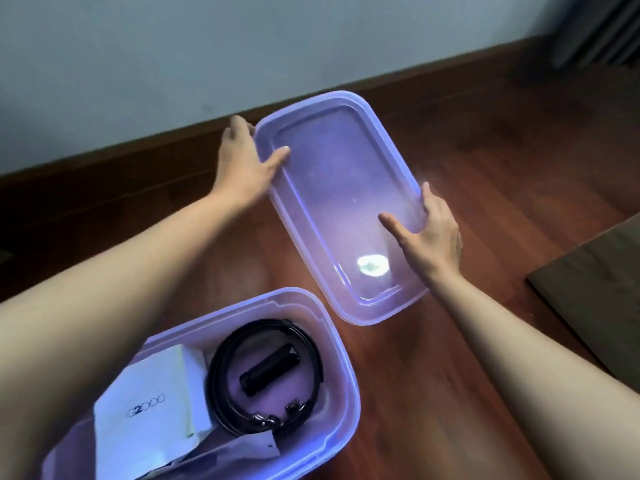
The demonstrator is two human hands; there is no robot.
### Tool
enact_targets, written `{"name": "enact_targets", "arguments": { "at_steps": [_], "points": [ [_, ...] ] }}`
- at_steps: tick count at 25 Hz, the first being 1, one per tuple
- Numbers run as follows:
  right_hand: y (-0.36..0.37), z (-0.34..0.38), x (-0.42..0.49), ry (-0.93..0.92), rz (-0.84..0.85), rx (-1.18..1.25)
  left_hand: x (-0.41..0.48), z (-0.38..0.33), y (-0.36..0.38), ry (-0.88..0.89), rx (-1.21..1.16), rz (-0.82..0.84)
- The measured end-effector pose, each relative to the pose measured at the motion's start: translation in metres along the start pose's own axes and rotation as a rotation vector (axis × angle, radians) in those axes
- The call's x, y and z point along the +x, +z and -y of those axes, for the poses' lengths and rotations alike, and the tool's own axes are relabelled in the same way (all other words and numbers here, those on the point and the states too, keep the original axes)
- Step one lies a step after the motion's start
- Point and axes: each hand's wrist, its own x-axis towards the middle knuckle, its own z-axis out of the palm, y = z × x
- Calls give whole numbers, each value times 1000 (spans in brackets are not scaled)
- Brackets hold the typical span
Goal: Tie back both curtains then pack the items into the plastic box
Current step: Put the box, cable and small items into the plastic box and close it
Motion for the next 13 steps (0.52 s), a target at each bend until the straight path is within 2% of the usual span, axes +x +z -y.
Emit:
{"name": "enact_targets", "arguments": {
  "at_steps": [4,10,13],
  "points": [
    [-7,58,-4,-217,26,-53,-28,20,-80,-153,27,-86],
    [17,137,-36,-444,301,-65,-144,109,-157,-463,-16,-25],
    [43,148,-66,-600,442,-121,-215,142,-164,-593,150,60]
  ]
}}
